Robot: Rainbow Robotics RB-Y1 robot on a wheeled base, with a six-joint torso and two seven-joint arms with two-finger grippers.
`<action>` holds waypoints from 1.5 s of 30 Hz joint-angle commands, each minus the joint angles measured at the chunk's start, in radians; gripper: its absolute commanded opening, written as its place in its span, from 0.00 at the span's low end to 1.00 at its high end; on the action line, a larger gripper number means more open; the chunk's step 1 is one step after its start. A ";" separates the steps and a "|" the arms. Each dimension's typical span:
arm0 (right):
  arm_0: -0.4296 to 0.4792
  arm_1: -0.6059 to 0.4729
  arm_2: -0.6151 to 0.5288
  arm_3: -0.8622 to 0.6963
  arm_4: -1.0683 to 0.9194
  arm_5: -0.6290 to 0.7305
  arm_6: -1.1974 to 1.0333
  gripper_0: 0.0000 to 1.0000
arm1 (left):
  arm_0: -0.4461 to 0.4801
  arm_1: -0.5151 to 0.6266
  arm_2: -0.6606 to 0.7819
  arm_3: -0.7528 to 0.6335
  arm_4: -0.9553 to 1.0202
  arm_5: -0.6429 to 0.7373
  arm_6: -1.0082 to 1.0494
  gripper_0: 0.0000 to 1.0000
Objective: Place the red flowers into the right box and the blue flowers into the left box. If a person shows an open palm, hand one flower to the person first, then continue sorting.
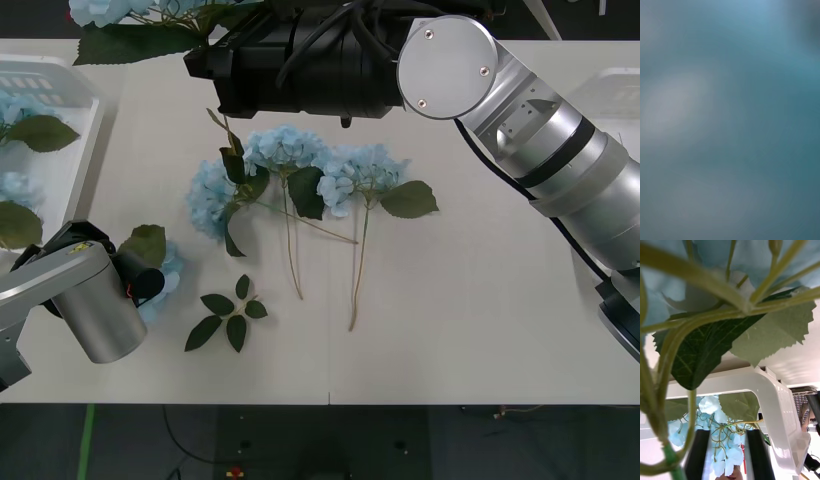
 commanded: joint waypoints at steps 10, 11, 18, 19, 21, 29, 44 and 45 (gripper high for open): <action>-0.053 0.013 0.011 -0.009 0.009 -0.013 0.016 0.00 | -0.030 -0.003 0.126 -0.126 0.034 0.081 0.043 0.00; -0.054 0.013 0.013 -0.008 0.009 -0.013 0.014 0.00 | -0.030 -0.002 0.177 -0.164 0.073 0.108 0.141 0.00; -0.054 0.013 0.013 -0.009 0.011 -0.013 0.016 0.00 | -0.027 -0.002 0.484 -0.276 0.326 0.139 0.456 0.00; -0.054 0.013 0.013 -0.008 0.011 -0.013 0.016 0.00 | -0.024 -0.002 0.536 -0.284 0.355 0.133 0.529 0.00; -0.054 0.013 0.013 -0.009 0.011 -0.013 0.014 0.00 | -0.016 -0.002 0.634 -0.294 0.389 0.125 0.667 0.00; -0.054 0.013 0.016 -0.008 0.013 -0.013 0.013 0.00 | 0.033 0.001 0.959 -0.276 0.422 0.107 1.005 0.00; -0.054 0.013 0.022 -0.009 0.017 -0.013 0.010 0.00 | 0.200 0.090 1.074 0.000 0.505 -0.199 1.206 0.00; -0.054 0.013 0.024 -0.008 0.017 -0.015 0.010 0.00 | 0.214 0.090 1.073 0.016 0.518 -0.226 1.204 0.00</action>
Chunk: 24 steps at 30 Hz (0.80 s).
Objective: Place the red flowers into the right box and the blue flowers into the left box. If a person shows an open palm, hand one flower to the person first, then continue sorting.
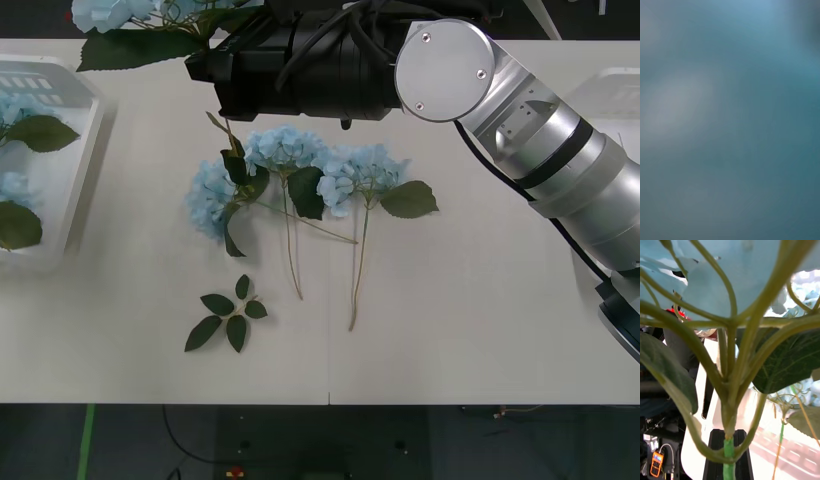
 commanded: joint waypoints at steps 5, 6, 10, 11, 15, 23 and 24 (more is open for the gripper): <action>-0.054 0.013 0.016 -0.011 0.011 -0.014 0.010 0.00 | 0.131 0.057 0.002 0.140 0.056 -0.218 -0.021 0.00; -0.054 0.013 0.016 -0.011 0.011 -0.014 0.010 0.00 | 0.134 0.058 0.002 0.152 0.056 -0.231 -0.021 0.00; -0.054 0.013 0.016 -0.011 0.011 -0.014 0.010 0.00 | 0.138 0.057 0.002 0.161 0.056 -0.234 -0.010 0.12; -0.054 0.013 0.016 -0.013 0.013 -0.014 0.010 0.00 | 0.143 0.057 0.002 0.163 0.057 -0.234 -0.007 0.19; -0.054 0.013 0.016 -0.011 0.011 -0.016 0.010 0.00 | 0.177 0.057 0.002 0.163 0.065 -0.277 0.001 0.48; -0.054 0.013 0.016 -0.013 0.011 -0.016 0.010 0.00 | 0.187 0.057 0.002 0.129 0.148 -0.304 0.011 0.83; -0.054 0.013 0.016 -0.011 0.013 -0.016 0.010 0.00 | 0.189 0.057 0.002 0.111 0.158 -0.304 0.014 0.87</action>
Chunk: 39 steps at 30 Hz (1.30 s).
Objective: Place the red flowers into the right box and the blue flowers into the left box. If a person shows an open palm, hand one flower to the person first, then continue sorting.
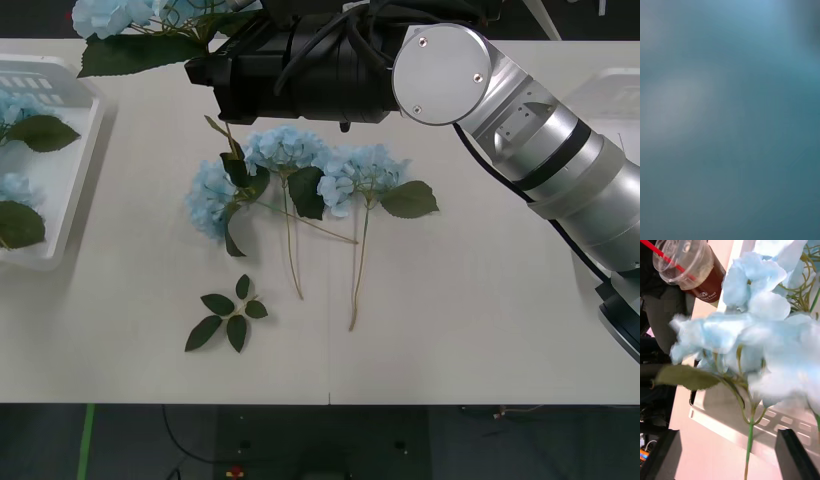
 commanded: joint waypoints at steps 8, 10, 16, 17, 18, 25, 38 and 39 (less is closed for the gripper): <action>-0.054 0.013 0.008 -0.013 0.006 -0.014 0.010 0.00 | 0.063 0.055 0.070 -0.328 0.127 0.161 0.045 1.00; -0.054 0.013 0.008 -0.012 0.006 -0.014 0.008 0.00 | 0.109 0.055 0.106 -0.408 0.181 0.183 0.051 1.00; -0.054 0.013 0.008 -0.013 0.006 -0.014 0.008 0.00 | 0.261 0.026 0.148 -0.624 0.313 0.157 0.068 1.00; -0.054 0.013 0.008 -0.013 0.006 -0.014 0.008 0.00 | 0.278 0.003 0.140 -0.656 0.334 0.142 0.071 1.00; -0.054 0.013 0.008 -0.012 0.006 -0.013 0.008 0.00 | 0.286 -0.016 0.126 -0.676 0.348 0.125 0.073 1.00; -0.054 0.013 0.009 -0.012 0.007 -0.014 0.003 0.00 | 0.255 -0.186 -0.073 -0.756 0.365 -0.049 0.165 1.00; -0.052 0.005 0.023 -0.012 0.012 -0.013 -0.001 0.00 | 0.085 -0.398 -0.366 -0.754 0.320 -0.201 0.330 1.00; -0.054 0.004 0.023 -0.013 0.012 -0.013 -0.001 0.00 | 0.066 -0.409 -0.368 -0.751 0.316 -0.197 0.332 1.00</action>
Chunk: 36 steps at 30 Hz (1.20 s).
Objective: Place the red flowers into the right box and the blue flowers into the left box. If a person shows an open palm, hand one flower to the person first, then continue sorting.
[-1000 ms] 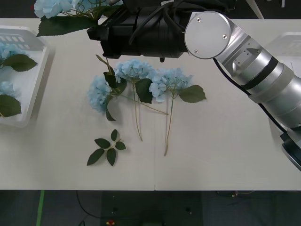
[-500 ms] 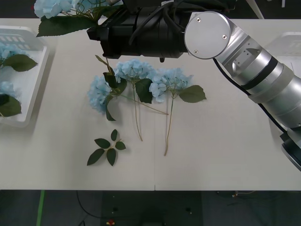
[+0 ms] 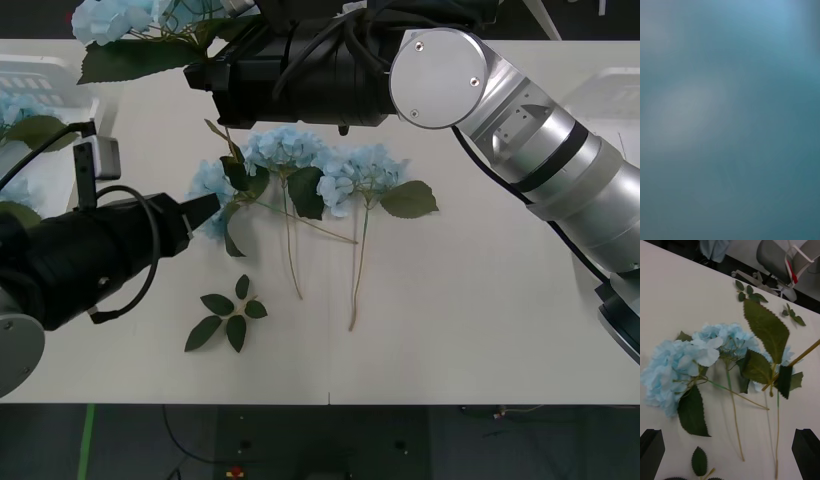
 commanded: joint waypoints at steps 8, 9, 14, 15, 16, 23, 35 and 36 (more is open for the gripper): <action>-0.052 0.004 0.014 -0.012 0.017 -0.012 -0.004 0.00 | -0.186 -0.082 -0.039 0.047 -0.113 -0.042 0.026 1.00; -0.052 0.002 0.015 -0.012 0.019 -0.012 -0.004 0.00 | -0.209 -0.092 -0.058 0.084 -0.130 -0.065 0.026 1.00; -0.051 0.002 0.014 -0.012 0.022 -0.012 -0.006 0.00 | -0.293 -0.130 -0.127 0.263 -0.202 -0.224 0.025 1.00; -0.051 0.001 0.014 -0.012 0.022 -0.012 -0.006 0.00 | -0.312 -0.133 -0.142 0.303 -0.216 -0.261 0.023 1.00; -0.051 0.001 0.015 -0.012 0.023 -0.012 -0.006 0.00 | -0.324 -0.135 -0.153 0.332 -0.222 -0.292 0.025 1.00; -0.051 -0.001 0.015 -0.014 0.026 -0.012 -0.006 0.00 | -0.375 -0.136 -0.194 0.438 -0.213 -0.374 0.028 1.00; -0.051 -0.004 0.015 -0.012 0.033 -0.012 -0.009 0.00 | -0.372 -0.142 -0.214 0.438 -0.198 -0.374 0.055 0.34; -0.051 -0.002 0.015 -0.012 0.033 -0.012 -0.009 0.00 | -0.370 -0.147 -0.214 0.438 -0.198 -0.374 0.057 0.05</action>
